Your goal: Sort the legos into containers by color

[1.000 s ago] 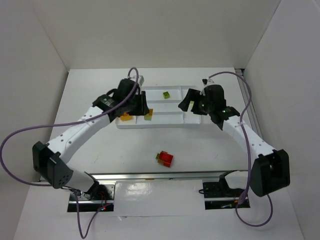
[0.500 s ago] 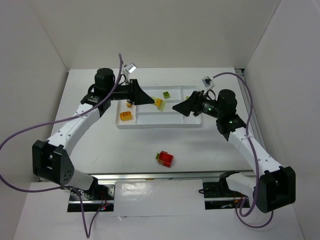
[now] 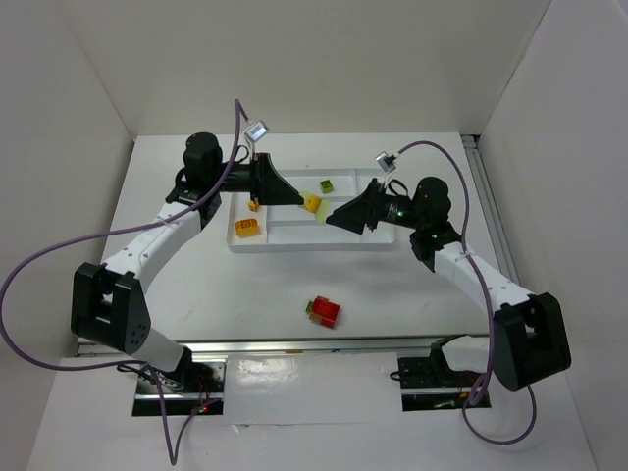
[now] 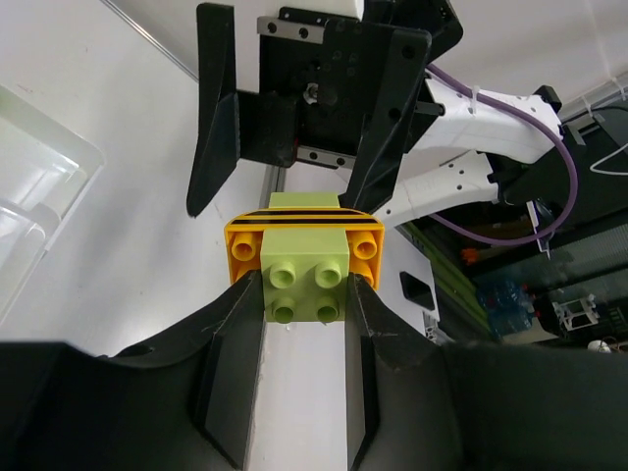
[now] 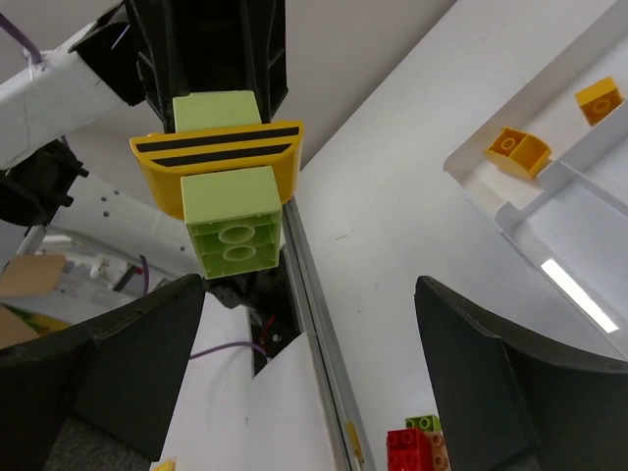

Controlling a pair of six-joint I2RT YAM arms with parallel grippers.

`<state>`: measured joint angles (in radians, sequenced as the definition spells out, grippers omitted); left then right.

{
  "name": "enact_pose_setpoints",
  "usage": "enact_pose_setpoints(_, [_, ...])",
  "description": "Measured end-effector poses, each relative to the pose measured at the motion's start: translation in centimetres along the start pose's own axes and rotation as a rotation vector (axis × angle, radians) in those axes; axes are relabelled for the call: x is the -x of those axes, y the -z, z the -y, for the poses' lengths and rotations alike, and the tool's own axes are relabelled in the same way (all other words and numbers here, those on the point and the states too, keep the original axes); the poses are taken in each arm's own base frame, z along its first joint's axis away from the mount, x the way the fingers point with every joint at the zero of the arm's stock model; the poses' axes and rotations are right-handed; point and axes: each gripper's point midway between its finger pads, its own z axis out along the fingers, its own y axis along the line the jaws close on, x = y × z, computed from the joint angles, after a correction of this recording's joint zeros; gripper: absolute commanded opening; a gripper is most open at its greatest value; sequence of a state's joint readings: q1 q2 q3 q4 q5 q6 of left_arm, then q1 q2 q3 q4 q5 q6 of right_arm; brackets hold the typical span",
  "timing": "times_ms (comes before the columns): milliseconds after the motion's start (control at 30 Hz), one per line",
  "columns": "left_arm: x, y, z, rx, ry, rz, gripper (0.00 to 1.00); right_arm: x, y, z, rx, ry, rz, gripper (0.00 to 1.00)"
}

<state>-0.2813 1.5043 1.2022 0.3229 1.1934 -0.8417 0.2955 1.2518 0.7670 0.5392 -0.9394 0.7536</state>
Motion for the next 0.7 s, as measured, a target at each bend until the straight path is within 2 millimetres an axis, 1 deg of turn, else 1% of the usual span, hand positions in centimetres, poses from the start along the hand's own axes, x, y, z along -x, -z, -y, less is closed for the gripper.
enact_pose_setpoints(67, [-0.1,0.0,0.1,-0.004,-0.001,-0.004,0.00,-0.5,-0.5,-0.2,0.017,-0.005,-0.020,0.93])
enact_pose_setpoints(233, [-0.3,0.0,-0.1,0.001,0.000,-0.010,0.00,-0.8,-1.3,-1.0,0.063,0.005,-0.037,0.92])
enact_pose_setpoints(367, [-0.5,0.1,-0.3,0.005,0.005,-0.014,0.00,-0.9,-1.8,-1.5,0.091,0.019,-0.039,0.86])
enact_pose_setpoints(400, [-0.5,0.1,-0.3,0.005,0.005,-0.014,0.00,-0.9,-2.0,-1.7,0.098,0.020,-0.040,0.79])
enact_pose_setpoints(433, [-0.5,0.1,-0.3,0.005,0.004,-0.014,0.00,-0.8,-2.2,-1.7,0.102,0.019,-0.041,0.75])
enact_pose_setpoints(500, [-0.5,0.1,-0.3,0.007,0.004,-0.015,0.00,-0.8,-2.5,-1.9,0.113,0.017,-0.041,0.61])
enact_pose_setpoints(533, [-0.6,0.1,-0.4,0.007,-0.001,-0.017,0.00,-0.7,-2.6,-1.9,0.115,0.015,-0.040,0.44])
enact_pose_setpoints(567, [-0.6,0.1,-0.5,0.011,-0.006,-0.016,0.00,-0.7,-2.7,-2.0,0.118,0.016,-0.039,0.38])
enact_pose_setpoints(633, [-0.6,0.1,-0.6,0.014,-0.009,-0.016,0.00,-0.6,-2.8,-2.1,0.121,0.004,-0.035,0.28])
enact_pose_setpoints(700, [-0.6,0.2,-0.7,0.015,-0.021,-0.015,0.00,-0.6,-2.8,-2.0,0.117,-0.004,-0.036,0.24])
